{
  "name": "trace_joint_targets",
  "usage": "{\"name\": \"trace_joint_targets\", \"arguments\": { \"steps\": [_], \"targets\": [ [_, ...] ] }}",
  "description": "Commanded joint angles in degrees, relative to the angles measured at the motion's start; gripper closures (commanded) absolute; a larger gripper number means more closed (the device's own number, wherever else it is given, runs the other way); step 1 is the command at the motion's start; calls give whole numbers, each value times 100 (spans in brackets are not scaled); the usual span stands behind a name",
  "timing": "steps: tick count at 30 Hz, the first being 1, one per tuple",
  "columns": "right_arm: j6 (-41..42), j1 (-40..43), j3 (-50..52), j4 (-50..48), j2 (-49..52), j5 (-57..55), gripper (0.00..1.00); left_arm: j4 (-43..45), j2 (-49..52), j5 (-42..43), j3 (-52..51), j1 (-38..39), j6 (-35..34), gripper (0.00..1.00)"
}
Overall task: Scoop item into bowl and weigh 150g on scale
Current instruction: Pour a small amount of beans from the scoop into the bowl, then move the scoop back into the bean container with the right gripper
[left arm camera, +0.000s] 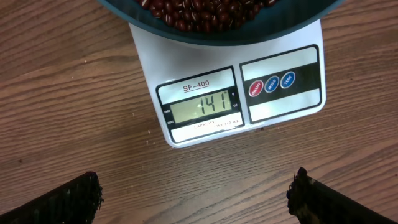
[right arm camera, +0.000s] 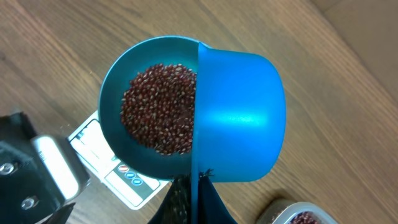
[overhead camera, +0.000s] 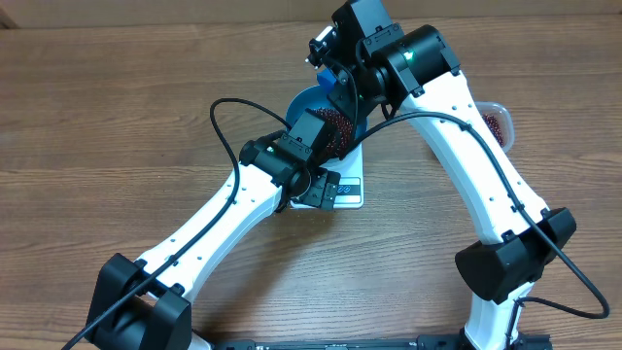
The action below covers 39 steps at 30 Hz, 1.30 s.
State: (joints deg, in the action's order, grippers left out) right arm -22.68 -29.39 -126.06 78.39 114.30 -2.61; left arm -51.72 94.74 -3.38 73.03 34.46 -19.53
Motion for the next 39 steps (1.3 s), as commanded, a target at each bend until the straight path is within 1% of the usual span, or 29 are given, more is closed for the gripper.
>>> {"name": "trace_joint_targets", "arguments": {
  "steps": [1,4,8,15,19,22,25,30,34,39],
  "targets": [
    [155,-39,-162,-101,-17,-103,96,-7,-35,44,61,-4,-39,0],
    [-170,-57,-162,-4,-17,122,96,-7,-35,44,61,-4,-37,0],
    [164,-46,-162,-118,-17,-107,96,-7,-35,44,61,-4,-37,1],
    [142,-9,-162,-118,-17,11,96,-7,-35,44,61,-4,-39,0],
    [282,197,-162,-118,-17,11,96,-7,-35,44,61,-4,-39,1],
    [787,546,-162,-68,-17,24,96,-7,-35,44,61,-4,-37,0],
    [977,1010,-162,295,-17,256,96,-7,-35,44,61,-4,-39,0],
    [1408,1891,-149,813,-17,269,96,-7,-35,44,61,-4,-37,0],
    [1676,2645,24,828,-4,271,96,-7,-35,44,61,-4,-37,0],
    [1694,3180,577,688,4,273,96,-7,-35,44,61,-4,-39,0]
  ]
}}
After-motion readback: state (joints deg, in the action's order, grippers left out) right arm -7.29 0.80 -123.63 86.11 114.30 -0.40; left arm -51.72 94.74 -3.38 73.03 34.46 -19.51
